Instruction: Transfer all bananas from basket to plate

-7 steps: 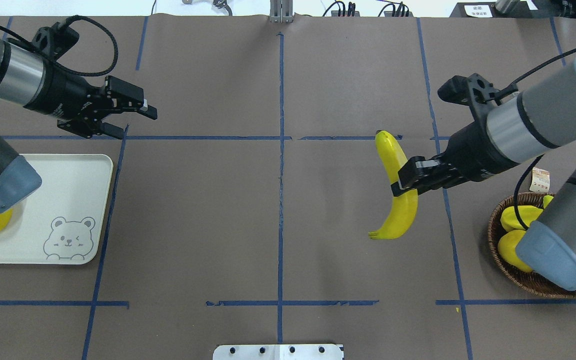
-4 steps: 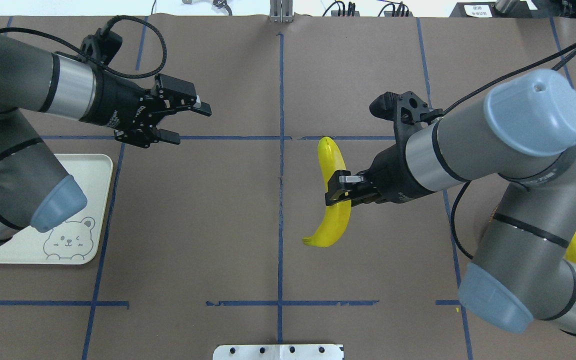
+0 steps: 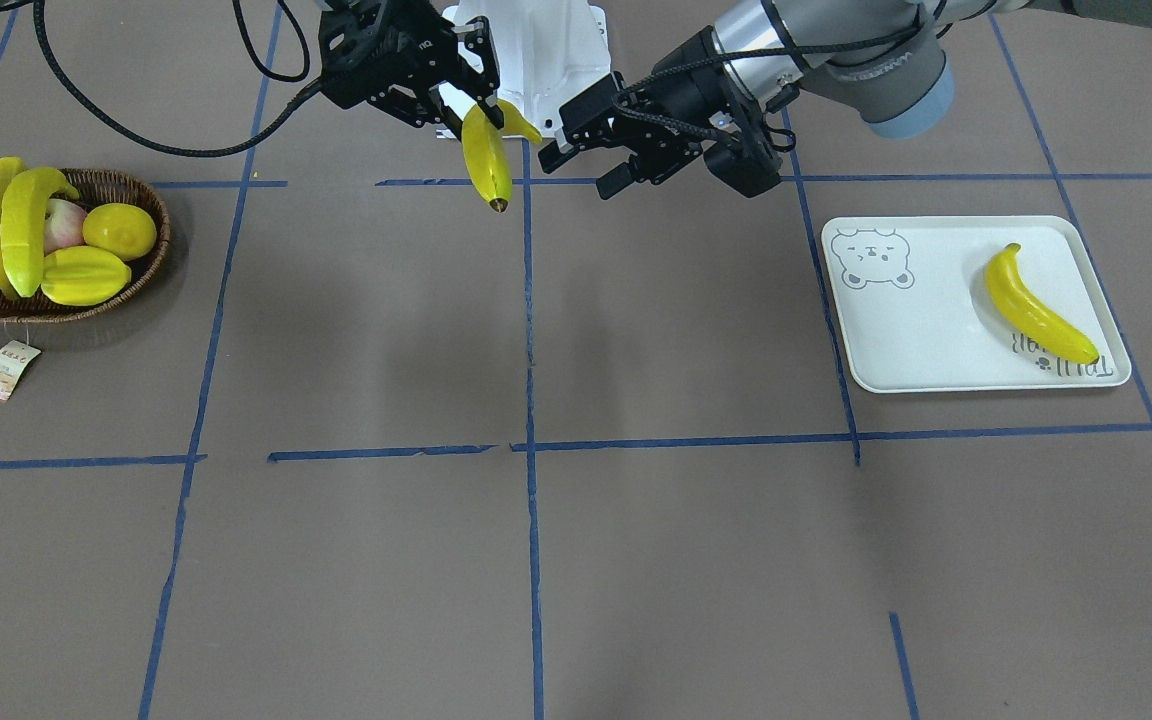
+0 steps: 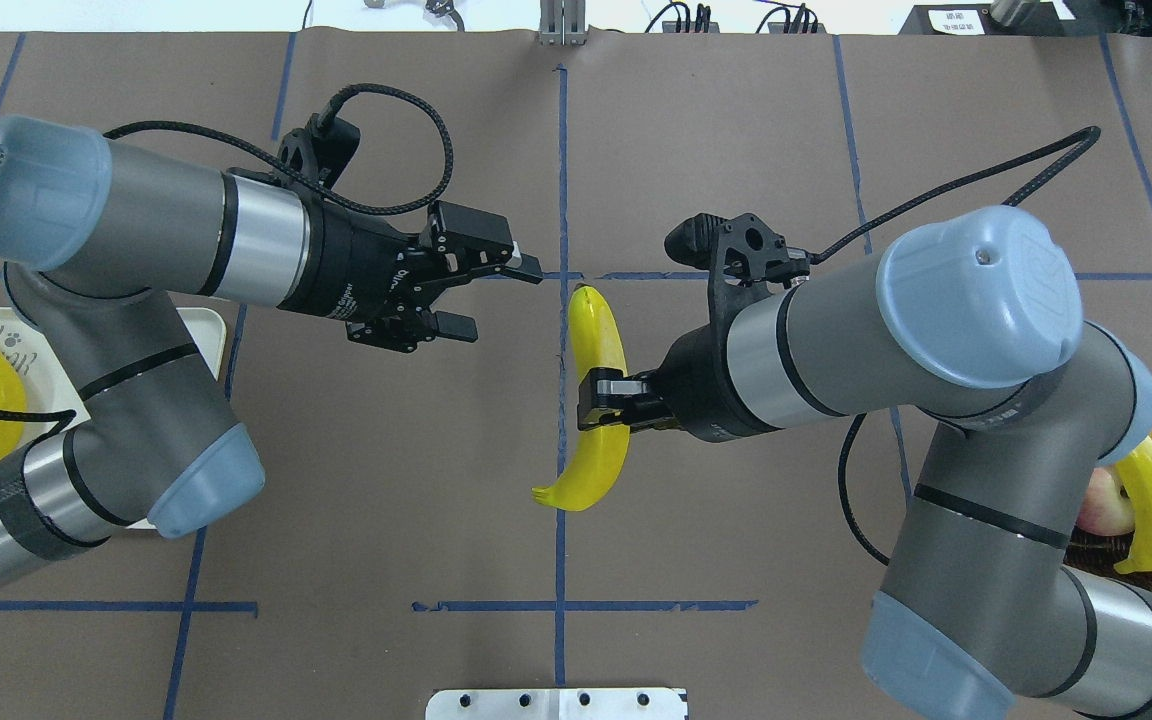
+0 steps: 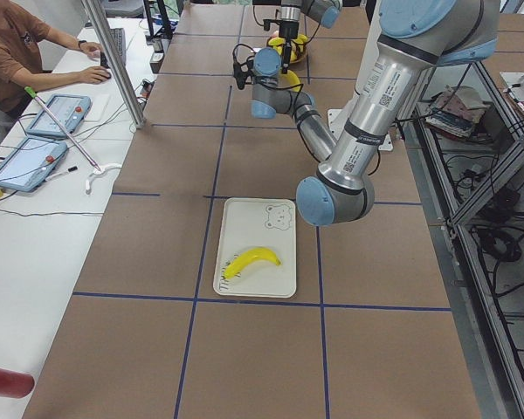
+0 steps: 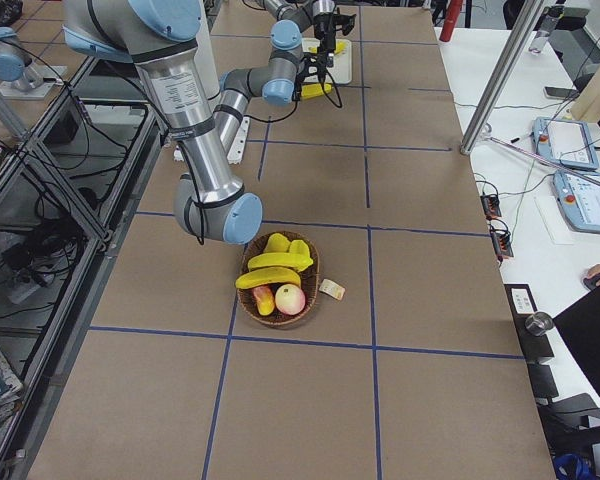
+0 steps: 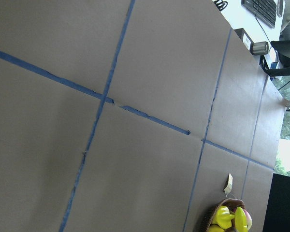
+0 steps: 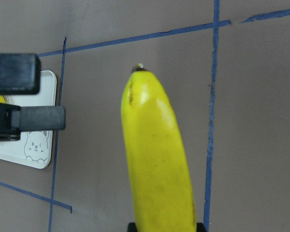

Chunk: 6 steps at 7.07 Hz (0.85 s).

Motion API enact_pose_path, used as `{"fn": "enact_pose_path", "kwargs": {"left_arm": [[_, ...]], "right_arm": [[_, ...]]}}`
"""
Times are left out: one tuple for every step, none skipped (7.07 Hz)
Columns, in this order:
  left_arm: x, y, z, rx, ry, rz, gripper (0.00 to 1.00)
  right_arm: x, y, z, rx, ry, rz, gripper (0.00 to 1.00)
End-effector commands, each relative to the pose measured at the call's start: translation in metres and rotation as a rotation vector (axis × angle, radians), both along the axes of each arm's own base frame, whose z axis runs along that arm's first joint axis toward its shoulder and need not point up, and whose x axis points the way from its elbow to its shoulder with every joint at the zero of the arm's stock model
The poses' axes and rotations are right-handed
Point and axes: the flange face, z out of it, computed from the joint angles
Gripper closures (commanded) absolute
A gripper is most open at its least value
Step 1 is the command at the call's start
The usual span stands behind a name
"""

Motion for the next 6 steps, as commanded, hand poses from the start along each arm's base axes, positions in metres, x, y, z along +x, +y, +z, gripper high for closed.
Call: {"fn": "enact_pose_path", "kwargs": {"left_arm": [[0.022, 0.016, -0.018, 0.015, 0.023, 0.034, 0.05], [0.037, 0.028, -0.019, 0.017, 0.026, 0.027, 0.07], [0.045, 0.035, -0.019, 0.016, 0.027, 0.029, 0.08], [0.047, 0.037, -0.019, 0.016, 0.027, 0.032, 0.11], [0.047, 0.037, -0.019, 0.015, 0.027, 0.033, 0.22], [0.048, 0.042, -0.022, 0.014, 0.034, 0.042, 0.63]], "right_arm": [[-0.003, 0.005, -0.007, 0.008, -0.014, -0.008, 0.98], [-0.005, 0.007, -0.009, 0.010, -0.018, -0.013, 0.98], [-0.005, 0.008, -0.009, 0.011, -0.020, -0.014, 0.98], [-0.005, 0.009, -0.009, 0.011, -0.020, -0.016, 0.98], [-0.005, 0.010, -0.010, 0.012, -0.021, -0.017, 0.98], [-0.005, 0.010, -0.010, 0.011, -0.021, -0.019, 0.98]]}}
